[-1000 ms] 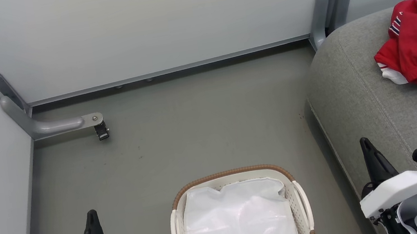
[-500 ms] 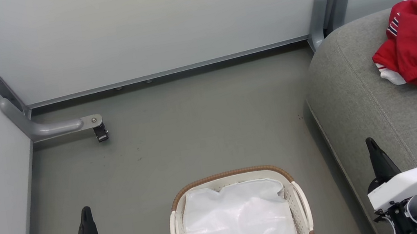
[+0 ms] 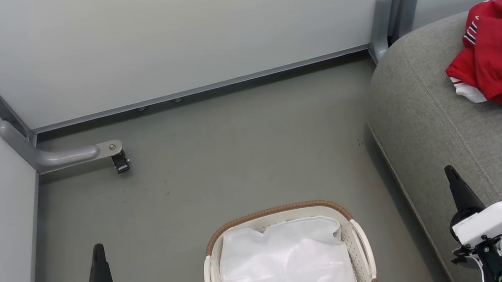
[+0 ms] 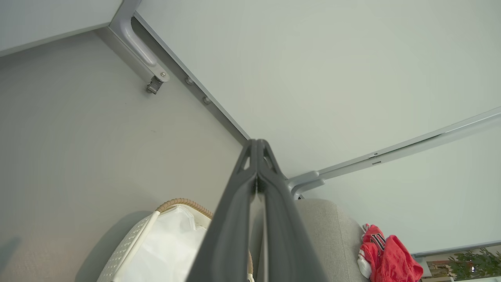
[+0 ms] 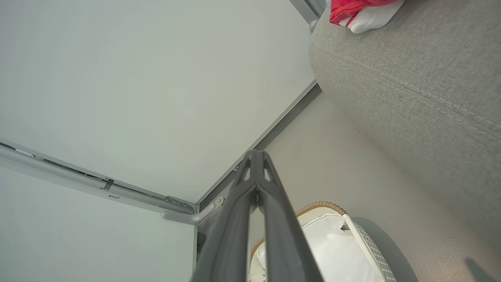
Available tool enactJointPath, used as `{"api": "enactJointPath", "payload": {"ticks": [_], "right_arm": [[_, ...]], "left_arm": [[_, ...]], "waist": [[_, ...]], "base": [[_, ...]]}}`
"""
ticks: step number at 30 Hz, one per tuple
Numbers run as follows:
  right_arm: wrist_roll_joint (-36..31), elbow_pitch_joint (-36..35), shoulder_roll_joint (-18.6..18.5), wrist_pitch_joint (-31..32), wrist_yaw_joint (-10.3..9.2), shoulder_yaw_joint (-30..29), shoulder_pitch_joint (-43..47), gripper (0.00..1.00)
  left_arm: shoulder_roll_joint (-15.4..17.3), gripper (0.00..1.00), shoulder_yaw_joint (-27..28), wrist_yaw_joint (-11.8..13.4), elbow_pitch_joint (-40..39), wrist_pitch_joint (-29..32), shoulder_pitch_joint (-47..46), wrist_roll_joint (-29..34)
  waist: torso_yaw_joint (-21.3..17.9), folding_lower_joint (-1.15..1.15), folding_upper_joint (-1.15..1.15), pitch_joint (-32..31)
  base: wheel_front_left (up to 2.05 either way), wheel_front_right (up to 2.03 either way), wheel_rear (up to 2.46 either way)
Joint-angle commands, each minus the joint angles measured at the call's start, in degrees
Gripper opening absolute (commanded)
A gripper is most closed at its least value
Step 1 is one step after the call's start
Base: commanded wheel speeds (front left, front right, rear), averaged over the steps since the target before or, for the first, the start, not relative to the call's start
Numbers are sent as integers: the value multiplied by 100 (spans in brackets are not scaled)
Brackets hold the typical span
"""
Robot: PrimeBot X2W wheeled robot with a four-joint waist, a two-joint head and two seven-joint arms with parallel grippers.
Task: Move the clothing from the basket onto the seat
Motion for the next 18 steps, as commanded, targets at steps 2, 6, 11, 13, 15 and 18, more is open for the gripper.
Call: {"api": "enactJointPath", "payload": {"ticks": [2,6,11,13,15,18], "right_arm": [[253,-77,-32,62,-3,-44,-99,0],[520,-85,-34,132,-4,-73,-101,0],[842,-93,-36,210,-4,-106,-104,0],[964,-96,-37,241,-4,-120,-105,0],[1083,-99,-37,270,-4,-132,-106,0],[1256,-105,-38,318,-4,-153,-107,0]], "left_arm": [[48,0,57,-25,-78,62,-174,-208],[48,0,92,-37,-80,129,-200,-429],[49,0,137,-51,-82,214,-238,-710],[49,0,156,-53,-83,242,-245,-805],[50,0,174,-58,-82,279,-255,-915],[50,0,197,-62,-84,321,-273,-1063]], "waist": [[-4,0,0,-4],[-11,0,0,-11],[-20,0,0,-20],[-24,0,0,-24],[-28,0,0,-27],[-33,0,0,-32]], "base": [[0,0,0],[0,0,0],[0,0,0],[0,0,0],[0,0,0],[0,0,0]]}}
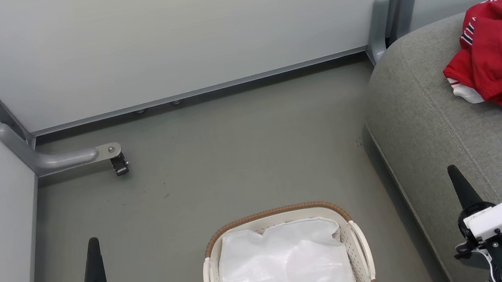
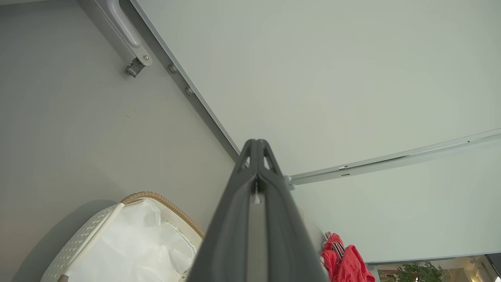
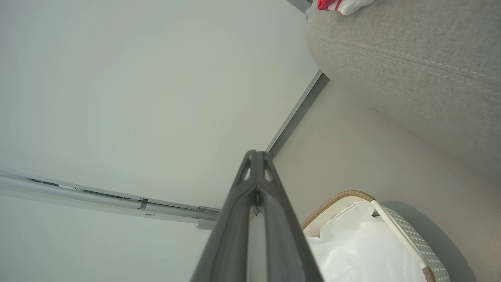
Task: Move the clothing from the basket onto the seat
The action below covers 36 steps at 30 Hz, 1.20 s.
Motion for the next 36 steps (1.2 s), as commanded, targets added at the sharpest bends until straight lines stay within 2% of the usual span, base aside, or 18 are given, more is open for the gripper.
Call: {"api": "enactJointPath", "payload": {"ticks": [1,36], "right_arm": [[161,-69,-32,45,-3,-38,-102,0],[1931,-108,-44,489,-4,-227,-100,0]], "left_arm": [[45,0,49,-23,-65,46,-148,-153],[41,0,293,-93,-66,501,-323,-1647]], "waist": [[-2,0,0,-2],[-65,0,0,-65]], "base": [[0,0,0],[0,0,0]]}}
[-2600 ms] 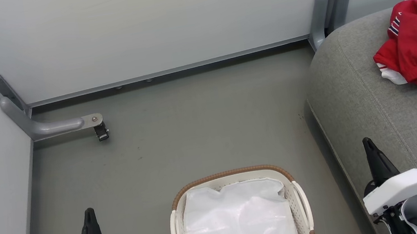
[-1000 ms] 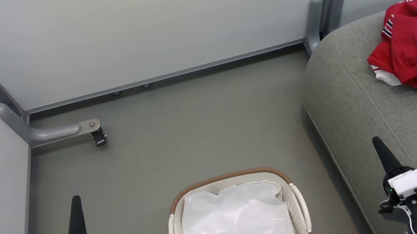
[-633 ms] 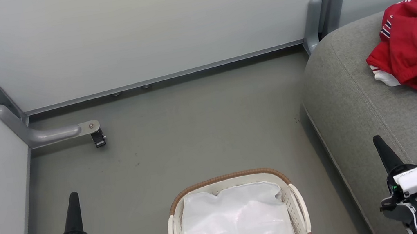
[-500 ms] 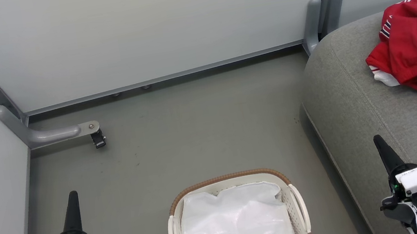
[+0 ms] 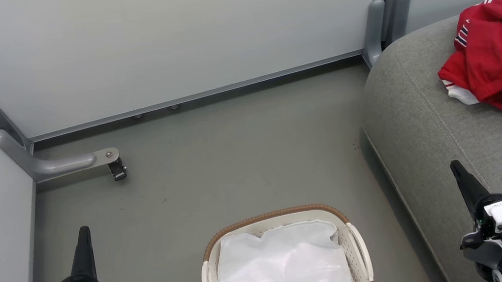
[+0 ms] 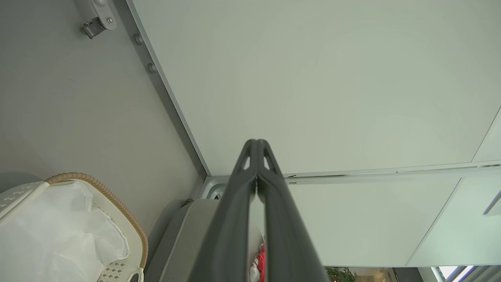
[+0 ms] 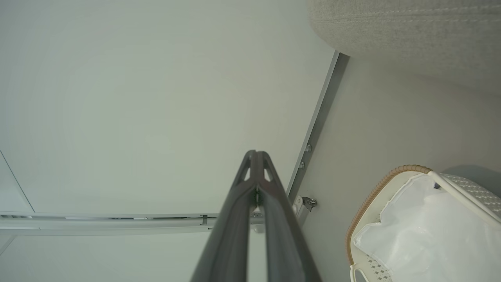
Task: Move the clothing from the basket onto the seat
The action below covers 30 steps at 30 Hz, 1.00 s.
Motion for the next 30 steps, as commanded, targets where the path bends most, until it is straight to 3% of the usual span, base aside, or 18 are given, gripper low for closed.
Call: {"api": "enactJointPath", "payload": {"ticks": [1,19,30], "right_arm": [[125,-38,-35,44,-3,-31,-62,0],[861,-54,-39,218,-3,-108,-61,0],[845,-53,-38,219,-3,-104,-59,0]], "left_arm": [[38,0,26,-33,-31,37,-125,-113],[33,0,136,-62,-29,224,-183,-725],[29,0,138,-56,-26,223,-176,-702]], "waist": [[-2,0,0,-2],[-35,0,0,-35],[-35,0,0,-35]], "base": [[0,0,0],[0,0,0],[0,0,0]]}}
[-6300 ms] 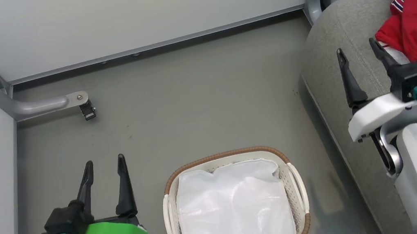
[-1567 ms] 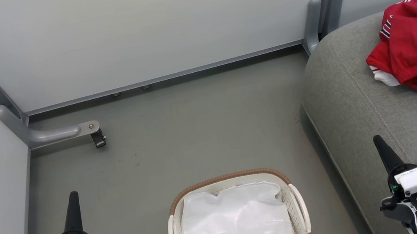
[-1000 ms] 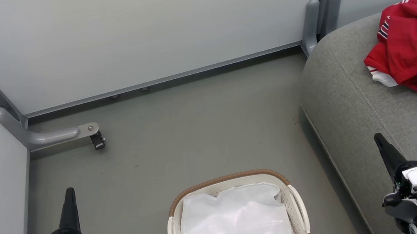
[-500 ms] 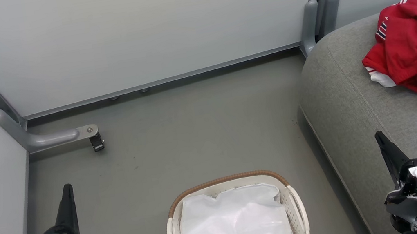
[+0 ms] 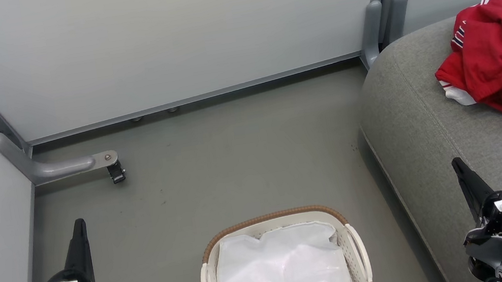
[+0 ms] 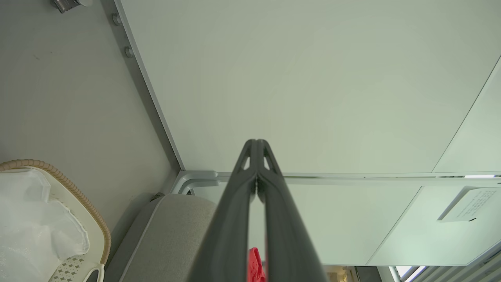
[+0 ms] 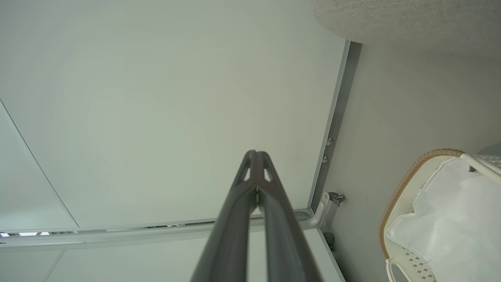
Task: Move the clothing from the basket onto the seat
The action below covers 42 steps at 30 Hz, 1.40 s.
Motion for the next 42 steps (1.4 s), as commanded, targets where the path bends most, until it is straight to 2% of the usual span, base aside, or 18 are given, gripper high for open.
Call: {"api": "enactJointPath", "payload": {"ticks": [1,42], "right_arm": [[21,-23,-32,15,-2,-13,-43,0],[22,-22,-32,14,-2,-12,-42,0]], "left_arm": [[28,0,23,-22,-8,3,-63,-1],[14,0,33,-23,-9,19,-65,17]], "waist": [[0,0,0,0],[0,0,0,0]], "base": [[0,0,0],[0,0,0]]}}
